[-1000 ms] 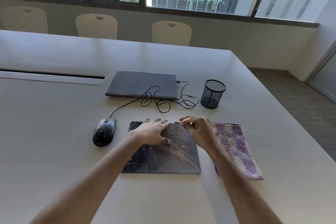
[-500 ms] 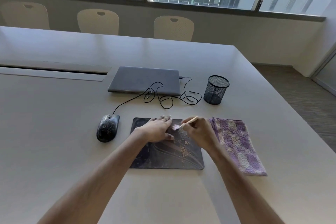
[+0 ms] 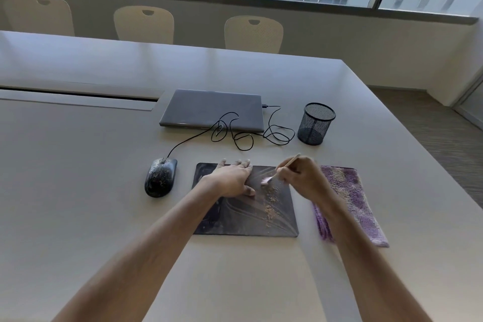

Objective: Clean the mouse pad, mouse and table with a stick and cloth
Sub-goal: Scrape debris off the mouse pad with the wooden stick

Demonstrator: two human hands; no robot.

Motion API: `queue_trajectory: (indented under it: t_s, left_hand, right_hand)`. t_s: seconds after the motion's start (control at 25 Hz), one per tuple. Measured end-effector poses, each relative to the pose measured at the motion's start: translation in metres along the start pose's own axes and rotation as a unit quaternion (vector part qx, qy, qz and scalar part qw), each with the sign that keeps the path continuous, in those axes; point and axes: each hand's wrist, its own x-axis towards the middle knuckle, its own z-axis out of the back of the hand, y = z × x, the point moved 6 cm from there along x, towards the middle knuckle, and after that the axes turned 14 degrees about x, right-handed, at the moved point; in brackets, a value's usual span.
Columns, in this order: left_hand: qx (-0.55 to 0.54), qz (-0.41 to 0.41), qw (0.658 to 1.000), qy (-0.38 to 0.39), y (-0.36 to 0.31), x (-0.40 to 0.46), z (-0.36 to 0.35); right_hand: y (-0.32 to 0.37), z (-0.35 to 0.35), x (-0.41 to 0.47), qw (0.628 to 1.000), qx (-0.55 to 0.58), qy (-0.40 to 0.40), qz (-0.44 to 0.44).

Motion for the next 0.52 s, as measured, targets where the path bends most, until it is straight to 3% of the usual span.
queue_trajectory:
  t_s: [0.08,0.2,0.4,0.52]
  left_hand:
    - [0.003,0.000,1.000,0.001,-0.001,0.000,0.001]
    - [0.007,0.004,1.000,-0.001,-0.002,0.000,0.002]
    - [0.014,0.010,1.000,0.011,-0.003,-0.001,0.003]
    - [0.019,0.010,1.000,0.011,-0.005,-0.003,0.006]
  right_hand:
    - [0.003,0.002,0.007,1.000,0.027,-0.012,0.009]
    - [0.013,-0.014,0.010,0.999,0.001,0.030,0.035]
    - [-0.006,0.023,-0.002,0.995,-0.082,-0.052,-0.009]
    - [0.001,0.027,-0.002,0.996,-0.042,-0.071,-0.016]
